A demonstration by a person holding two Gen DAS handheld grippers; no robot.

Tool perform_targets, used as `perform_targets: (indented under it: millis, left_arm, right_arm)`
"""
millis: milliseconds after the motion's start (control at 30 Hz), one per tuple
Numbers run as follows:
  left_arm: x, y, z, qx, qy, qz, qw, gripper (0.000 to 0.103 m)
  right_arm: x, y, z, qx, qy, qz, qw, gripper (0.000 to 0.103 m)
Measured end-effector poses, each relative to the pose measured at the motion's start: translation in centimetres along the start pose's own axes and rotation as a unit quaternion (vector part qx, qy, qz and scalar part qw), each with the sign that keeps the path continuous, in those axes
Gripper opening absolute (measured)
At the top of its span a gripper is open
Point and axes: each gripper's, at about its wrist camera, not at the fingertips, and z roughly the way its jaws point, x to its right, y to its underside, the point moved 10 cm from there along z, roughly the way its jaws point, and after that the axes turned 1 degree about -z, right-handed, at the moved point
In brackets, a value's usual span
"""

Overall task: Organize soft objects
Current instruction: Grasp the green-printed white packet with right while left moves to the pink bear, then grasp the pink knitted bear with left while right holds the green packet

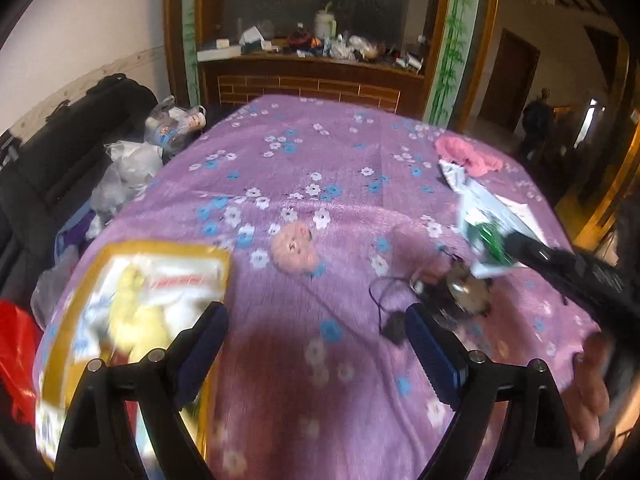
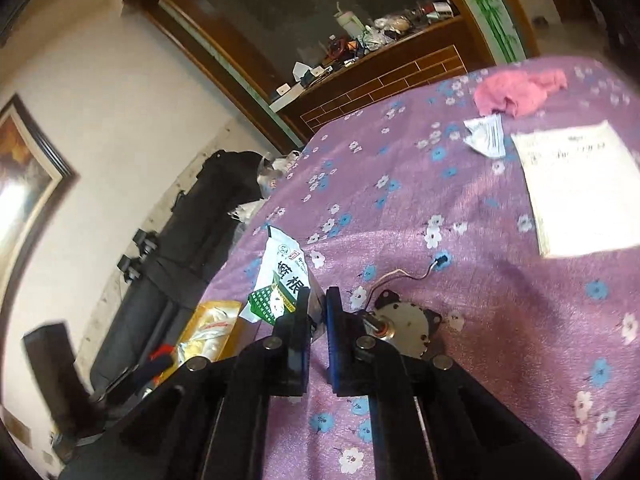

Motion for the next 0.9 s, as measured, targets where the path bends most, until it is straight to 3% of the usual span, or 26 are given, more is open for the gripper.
perform_targets:
  millis: [133, 300, 400, 433, 533, 733, 900]
  left_arm:
    - [-0.3, -2.0, 4.9, -0.035, -0.015, -0.016, 0.9991, 0.092]
    - [-0.9, -3.6, 11.5, -0.073, -0.074, 0.013, 0.9945, 0.092]
    - [-1.7, -3.5, 14.4, -0.097, -0.093, 0.005, 0.9909, 0.083]
    - [-1.9, -3.4, 15.1, -0.104, -0.096, 0.004, 0.99, 0.077]
    - [-2.6, -2.7, 16.8, -0.13, -0.11, 0.009, 0.9853, 0.045]
    - [-2.3, -2.6, 15.5, -0.116, -0.093, 0.005, 0.9889, 0.037]
    - [-0.7, -2.8, 10.0, -0.08, -0.045, -0.002, 0.9958, 0.037]
  right_arm:
    - [0.8, 0.1, 0.3, 0.01, 0.0, 0.013, 1.0, 0.006]
    - [1.4, 0.1, 0.0, 0.021, 0.007, 0.016, 1.0, 0.006]
    - [1.6, 0.1, 0.0, 0.022, 0.009, 0.016, 1.0, 0.006]
    - [1.5, 0.1, -0.1, 0.024, 0.013, 0.014, 1.0, 0.006]
    - [1.4, 0.2, -0.1, 0.025, 0.015, 0.009, 1.0, 0.007]
    - [1.2, 0.4, 0.3, 0.025, 0.019, 0.0, 1.0, 0.007]
    - [0.7, 0.5, 0.1, 0.031, 0.002, -0.002, 1.0, 0.007]
